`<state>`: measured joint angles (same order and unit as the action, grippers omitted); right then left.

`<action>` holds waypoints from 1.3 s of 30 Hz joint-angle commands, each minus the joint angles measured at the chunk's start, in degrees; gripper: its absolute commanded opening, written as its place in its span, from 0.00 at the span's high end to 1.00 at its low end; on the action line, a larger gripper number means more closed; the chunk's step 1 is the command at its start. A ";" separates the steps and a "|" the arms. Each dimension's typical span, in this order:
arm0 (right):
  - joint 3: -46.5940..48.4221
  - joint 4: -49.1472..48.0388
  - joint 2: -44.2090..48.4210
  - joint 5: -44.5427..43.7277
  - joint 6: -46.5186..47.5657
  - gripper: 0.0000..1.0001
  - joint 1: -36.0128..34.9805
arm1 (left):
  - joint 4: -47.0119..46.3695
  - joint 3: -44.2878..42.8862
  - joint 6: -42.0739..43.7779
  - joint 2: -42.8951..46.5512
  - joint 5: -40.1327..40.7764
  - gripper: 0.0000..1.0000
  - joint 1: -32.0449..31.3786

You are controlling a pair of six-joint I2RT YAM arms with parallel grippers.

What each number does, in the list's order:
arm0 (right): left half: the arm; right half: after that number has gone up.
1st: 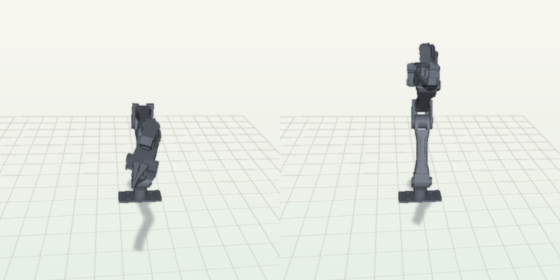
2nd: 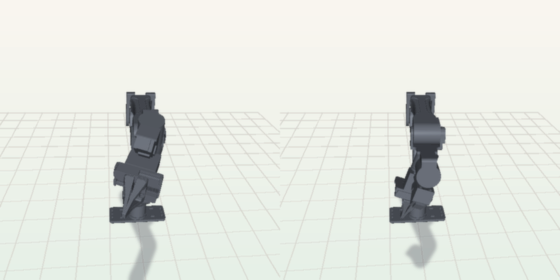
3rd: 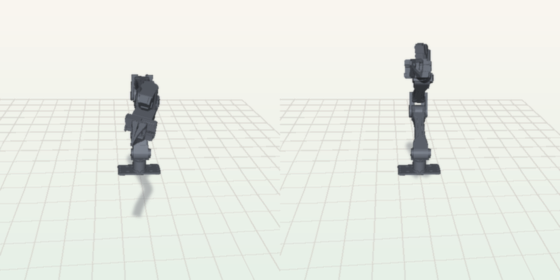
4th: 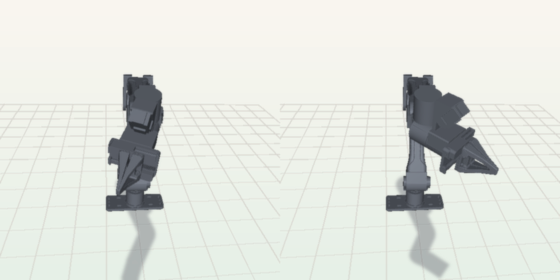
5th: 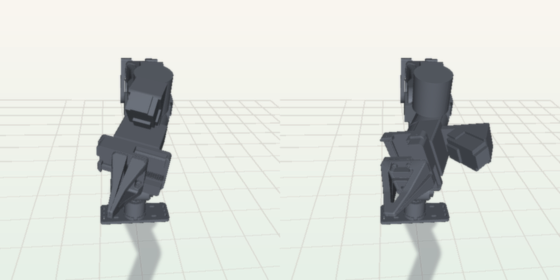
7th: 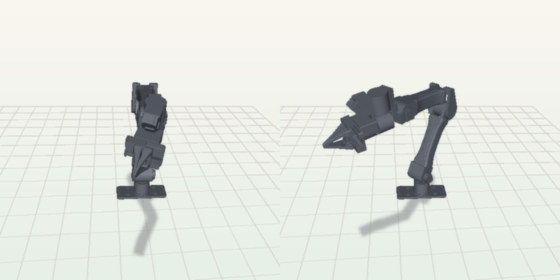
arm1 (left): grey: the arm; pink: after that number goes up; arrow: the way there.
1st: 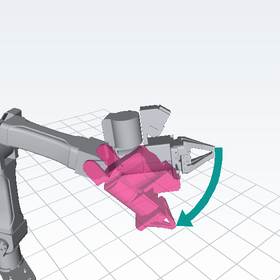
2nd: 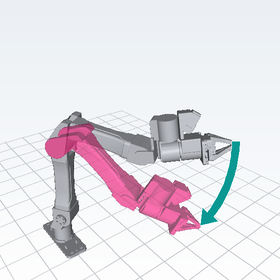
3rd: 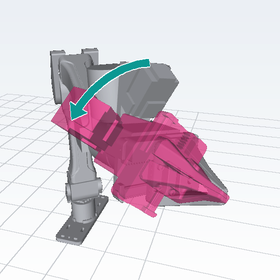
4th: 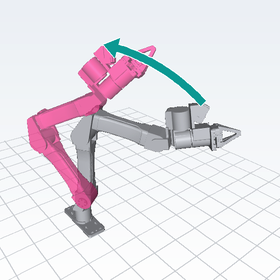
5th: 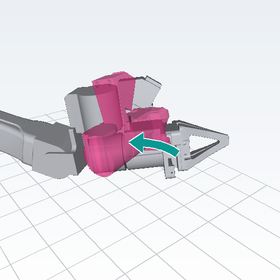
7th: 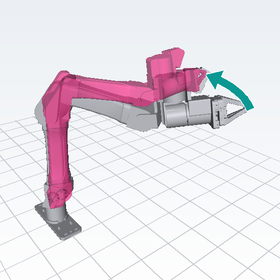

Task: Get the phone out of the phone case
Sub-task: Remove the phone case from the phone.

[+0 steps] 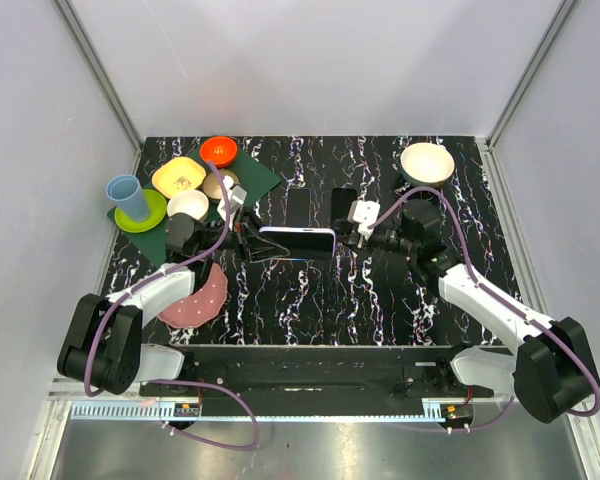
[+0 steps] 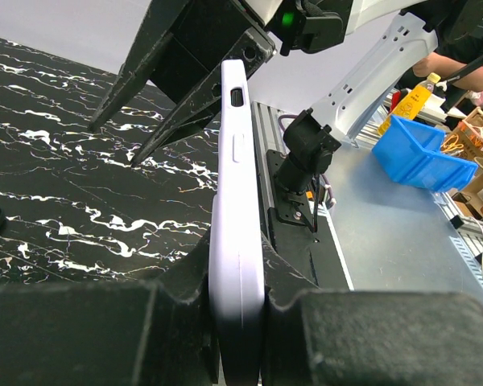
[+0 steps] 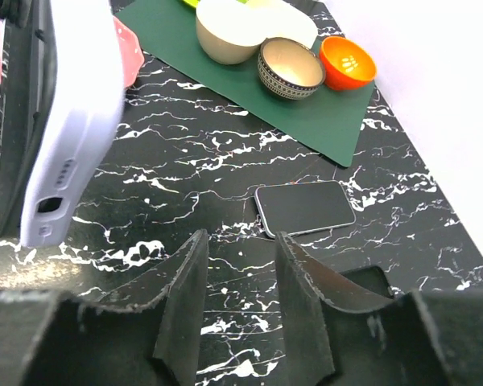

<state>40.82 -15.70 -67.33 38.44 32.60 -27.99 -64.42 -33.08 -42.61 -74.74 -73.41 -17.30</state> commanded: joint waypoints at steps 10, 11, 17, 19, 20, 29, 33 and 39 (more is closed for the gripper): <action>3.65 -5.92 2.99 15.34 -21.26 0.54 5.83 | -6.24 -2.87 0.33 1.70 0.19 1.00 -0.01; 3.65 -5.92 3.08 15.96 -21.35 0.54 5.93 | -6.24 -2.95 0.33 1.70 0.11 1.00 -0.01; 3.57 -7.40 3.43 17.90 -24.59 0.54 7.24 | -5.98 -2.78 0.60 2.05 0.37 1.00 0.07; 2.96 -11.44 3.61 19.48 -29.33 0.54 7.86 | -5.80 -2.69 0.86 1.97 0.37 1.00 0.07; 2.60 -13.28 3.61 20.96 -33.79 0.54 8.03 | -5.54 -2.69 1.04 1.97 0.37 1.00 0.07; -0.04 -31.66 3.00 23.89 -49.82 0.55 8.83 | -5.36 -2.69 1.39 1.79 0.37 1.00 0.07; -0.65 -34.12 2.64 23.70 -52.11 0.55 8.83 | -5.36 -2.60 1.48 1.62 0.46 1.00 0.07; -1.62 -35.62 1.94 23.09 -52.46 0.56 8.91 | -5.27 -2.60 1.57 1.44 0.46 1.00 0.07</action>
<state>39.51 -47.00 -65.23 61.23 -18.06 -19.35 -64.40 -33.08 -42.46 -74.72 -73.47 -17.30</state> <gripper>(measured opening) 0.450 0.166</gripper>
